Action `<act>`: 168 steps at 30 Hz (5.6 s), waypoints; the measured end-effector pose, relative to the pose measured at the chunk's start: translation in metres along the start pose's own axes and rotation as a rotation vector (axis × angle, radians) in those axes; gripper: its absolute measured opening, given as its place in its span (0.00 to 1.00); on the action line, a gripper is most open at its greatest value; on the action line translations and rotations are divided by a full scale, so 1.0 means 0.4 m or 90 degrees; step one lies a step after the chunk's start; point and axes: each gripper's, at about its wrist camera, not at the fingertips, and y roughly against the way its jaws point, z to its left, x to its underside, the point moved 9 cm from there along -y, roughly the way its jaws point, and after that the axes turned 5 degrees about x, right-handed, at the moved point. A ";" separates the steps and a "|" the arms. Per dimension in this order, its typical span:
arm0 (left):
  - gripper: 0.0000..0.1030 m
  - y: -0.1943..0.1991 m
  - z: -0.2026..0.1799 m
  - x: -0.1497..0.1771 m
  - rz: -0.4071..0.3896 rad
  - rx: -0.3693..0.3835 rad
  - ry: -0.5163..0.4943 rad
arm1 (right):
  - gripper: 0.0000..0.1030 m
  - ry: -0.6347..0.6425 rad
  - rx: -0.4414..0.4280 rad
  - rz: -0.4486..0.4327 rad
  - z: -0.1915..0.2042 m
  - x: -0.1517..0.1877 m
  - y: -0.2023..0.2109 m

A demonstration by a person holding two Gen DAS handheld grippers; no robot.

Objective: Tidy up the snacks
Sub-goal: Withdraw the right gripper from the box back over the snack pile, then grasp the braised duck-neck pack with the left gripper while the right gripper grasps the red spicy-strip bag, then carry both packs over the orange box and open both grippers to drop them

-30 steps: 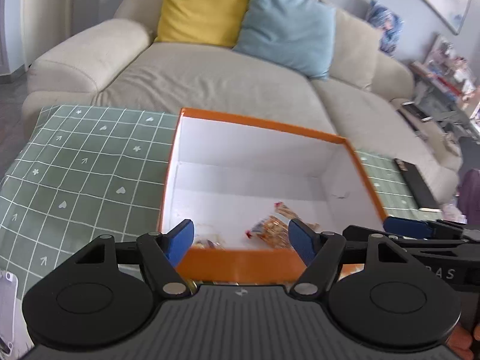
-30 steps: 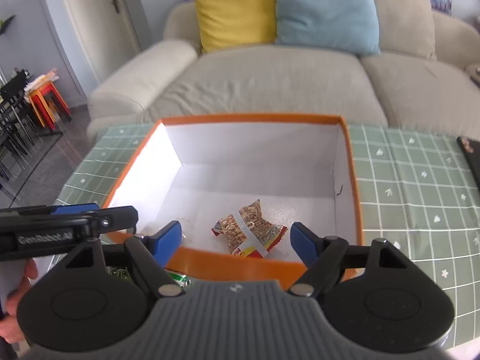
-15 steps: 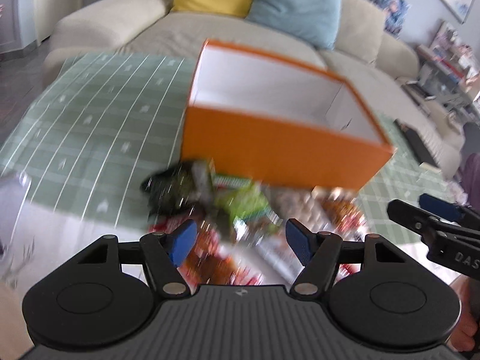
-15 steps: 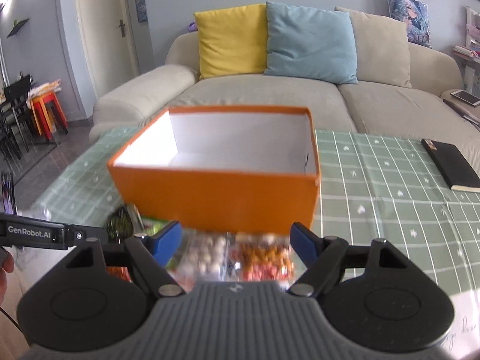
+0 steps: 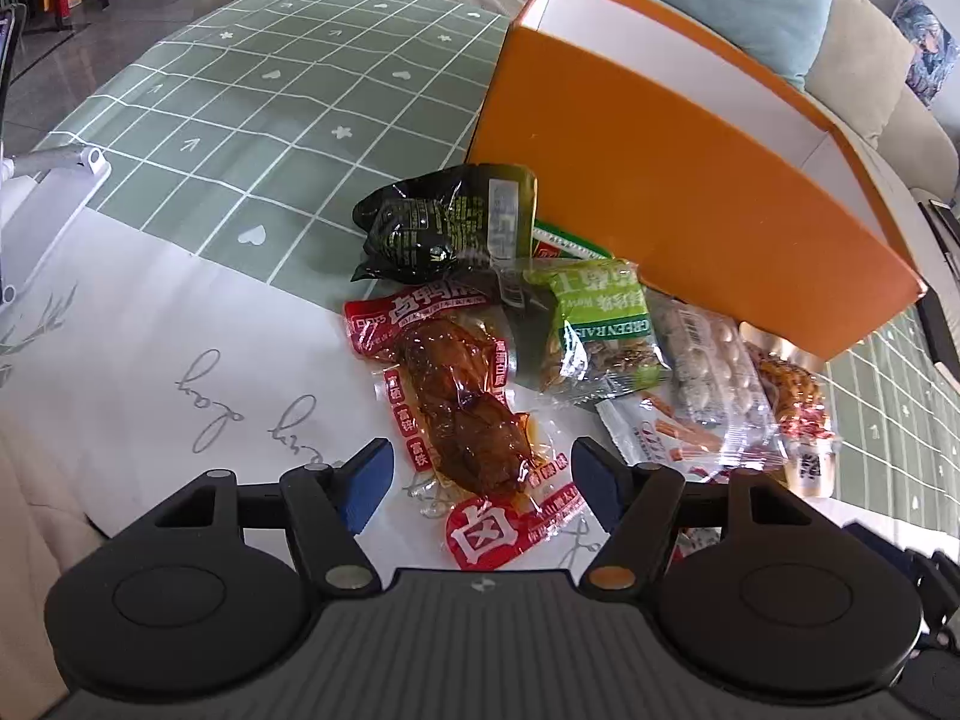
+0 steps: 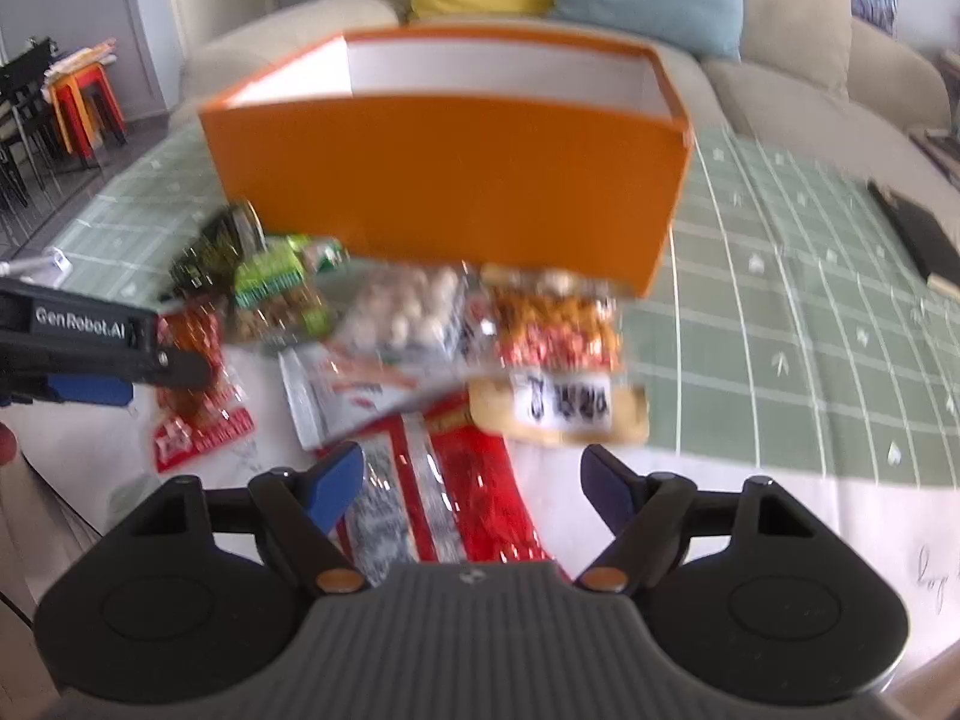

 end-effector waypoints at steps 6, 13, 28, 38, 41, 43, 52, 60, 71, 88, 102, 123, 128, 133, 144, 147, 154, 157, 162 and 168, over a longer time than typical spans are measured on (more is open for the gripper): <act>0.82 -0.029 -0.001 0.005 0.012 -0.019 -0.002 | 0.82 -0.020 -0.022 0.041 -0.007 0.028 -0.041; 0.88 -0.049 -0.015 -0.002 0.010 -0.056 -0.038 | 0.83 -0.001 -0.035 0.058 0.018 0.045 -0.074; 0.78 -0.042 -0.033 0.033 0.075 -0.031 -0.212 | 0.82 0.023 -0.026 0.052 0.030 0.045 -0.071; 0.86 -0.022 -0.020 0.079 0.139 -0.010 -0.276 | 0.82 0.030 -0.024 0.053 0.035 0.047 -0.067; 0.89 -0.032 -0.017 0.077 0.115 -0.036 -0.263 | 0.82 0.037 -0.022 0.053 0.040 0.047 -0.069; 0.96 -0.035 -0.026 0.083 0.105 -0.046 -0.250 | 0.83 0.042 -0.022 0.052 0.044 0.048 -0.070; 0.93 -0.045 -0.049 0.076 0.062 -0.031 -0.252 | 0.84 0.060 -0.021 0.044 0.050 0.051 -0.074; 0.61 -0.022 -0.071 0.081 0.039 -0.033 -0.287 | 0.73 0.063 -0.022 0.036 0.047 0.047 -0.064; 0.46 -0.001 -0.037 0.058 0.031 -0.018 -0.250 | 0.67 0.039 -0.066 0.045 0.059 0.045 -0.049; 0.04 0.087 -0.054 0.018 -0.019 0.035 -0.242 | 0.67 0.027 -0.117 0.045 0.103 0.024 0.008; 0.02 0.124 0.001 -0.009 -0.007 0.042 -0.202 | 0.67 0.059 -0.175 0.059 0.207 0.006 0.021; 0.07 0.124 0.117 -0.051 0.026 0.159 -0.058 | 0.67 0.169 -0.126 0.020 0.342 -0.053 -0.065; 0.12 0.112 0.099 -0.048 0.029 0.194 -0.051 | 0.67 0.162 -0.114 0.028 0.326 -0.046 -0.076; 0.39 0.099 0.088 -0.051 0.032 0.185 -0.053 | 0.66 0.164 -0.111 0.032 0.322 -0.043 -0.081; 0.21 0.035 0.106 -0.014 0.077 0.094 -0.095 | 0.66 0.183 -0.107 0.024 0.330 -0.031 -0.084; 0.20 0.035 0.109 -0.012 0.072 0.081 -0.103 | 0.66 0.185 -0.105 0.020 0.325 -0.030 -0.082; 0.20 0.067 0.099 -0.016 0.049 0.061 -0.116 | 0.66 0.181 -0.114 0.013 0.312 -0.037 -0.048; 0.20 0.093 0.090 -0.028 0.032 0.059 -0.114 | 0.66 0.172 -0.128 0.008 0.301 -0.046 -0.015; 0.20 0.151 0.059 -0.066 -0.011 0.064 -0.117 | 0.66 0.153 -0.134 -0.025 0.269 -0.083 0.051; 0.20 0.207 -0.007 -0.135 -0.057 0.097 -0.134 | 0.66 0.111 -0.121 -0.078 0.206 -0.180 0.110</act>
